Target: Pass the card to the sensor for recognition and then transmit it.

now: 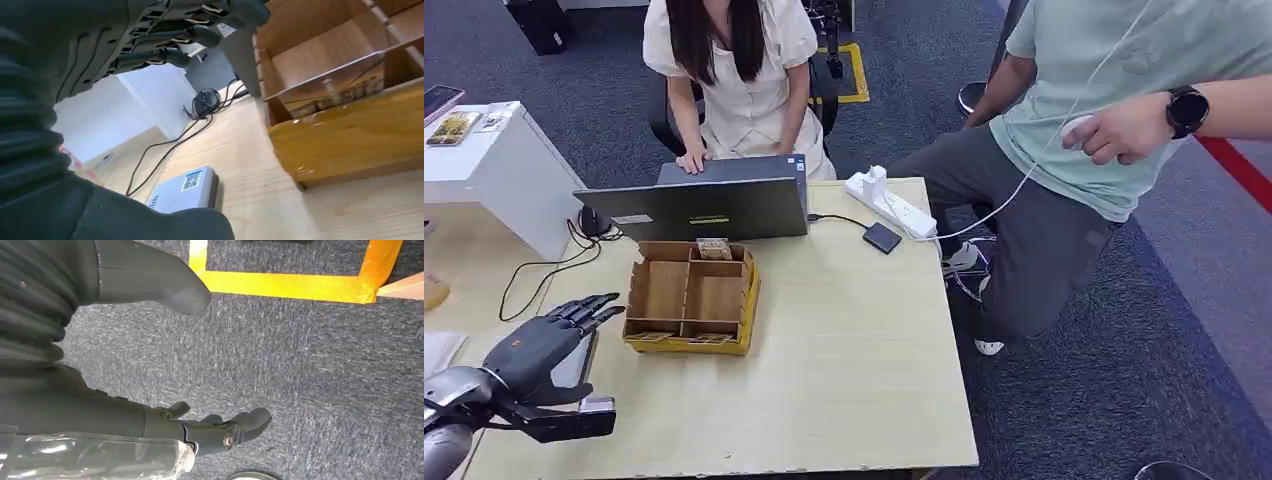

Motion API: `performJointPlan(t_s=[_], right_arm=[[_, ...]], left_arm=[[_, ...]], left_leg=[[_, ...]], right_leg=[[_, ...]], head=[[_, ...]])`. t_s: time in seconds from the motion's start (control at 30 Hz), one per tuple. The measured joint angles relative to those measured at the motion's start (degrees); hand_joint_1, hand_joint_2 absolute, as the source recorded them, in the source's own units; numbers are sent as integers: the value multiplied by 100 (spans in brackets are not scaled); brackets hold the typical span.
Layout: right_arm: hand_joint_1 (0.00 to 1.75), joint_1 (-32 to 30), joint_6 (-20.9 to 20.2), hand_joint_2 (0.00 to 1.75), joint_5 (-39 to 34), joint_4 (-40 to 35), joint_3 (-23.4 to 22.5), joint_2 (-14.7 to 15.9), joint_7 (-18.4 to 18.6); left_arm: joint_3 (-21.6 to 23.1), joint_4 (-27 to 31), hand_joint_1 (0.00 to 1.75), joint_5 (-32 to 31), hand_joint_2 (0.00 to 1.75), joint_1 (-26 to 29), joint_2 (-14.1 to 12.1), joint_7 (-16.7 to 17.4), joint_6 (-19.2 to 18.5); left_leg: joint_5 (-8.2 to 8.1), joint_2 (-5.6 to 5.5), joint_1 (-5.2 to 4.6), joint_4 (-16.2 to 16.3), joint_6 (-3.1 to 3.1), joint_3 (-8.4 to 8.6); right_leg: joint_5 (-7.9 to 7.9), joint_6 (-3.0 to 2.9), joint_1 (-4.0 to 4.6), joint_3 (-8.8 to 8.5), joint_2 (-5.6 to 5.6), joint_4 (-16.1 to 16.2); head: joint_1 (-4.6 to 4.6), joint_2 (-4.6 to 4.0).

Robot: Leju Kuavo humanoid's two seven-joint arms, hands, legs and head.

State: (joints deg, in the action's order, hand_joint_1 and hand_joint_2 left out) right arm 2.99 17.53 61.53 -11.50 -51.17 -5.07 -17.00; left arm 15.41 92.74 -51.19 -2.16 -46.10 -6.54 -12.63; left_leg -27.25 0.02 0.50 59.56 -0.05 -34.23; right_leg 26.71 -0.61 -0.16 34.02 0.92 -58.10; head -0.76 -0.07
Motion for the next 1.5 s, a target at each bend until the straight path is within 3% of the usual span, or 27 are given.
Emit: performJointPlan(t_s=[0.7,1.5], right_arm=[[0,3,2,175,79,-24,-55,-55,-7],[0,6,0,175,122,-33,-107,-61,-33]], left_arm=[[892,-35,0,216,175,-581,444,-83,90],[1251,-238,0,144,175,-792,717,15,350]], left_leg=[[0,0,0,0,0,1],[0,0,0,0,0,0]], right_leg=[[0,0,0,1,1,0],[0,0,0,1,0,0]], head=[[0,2],[0,0]])
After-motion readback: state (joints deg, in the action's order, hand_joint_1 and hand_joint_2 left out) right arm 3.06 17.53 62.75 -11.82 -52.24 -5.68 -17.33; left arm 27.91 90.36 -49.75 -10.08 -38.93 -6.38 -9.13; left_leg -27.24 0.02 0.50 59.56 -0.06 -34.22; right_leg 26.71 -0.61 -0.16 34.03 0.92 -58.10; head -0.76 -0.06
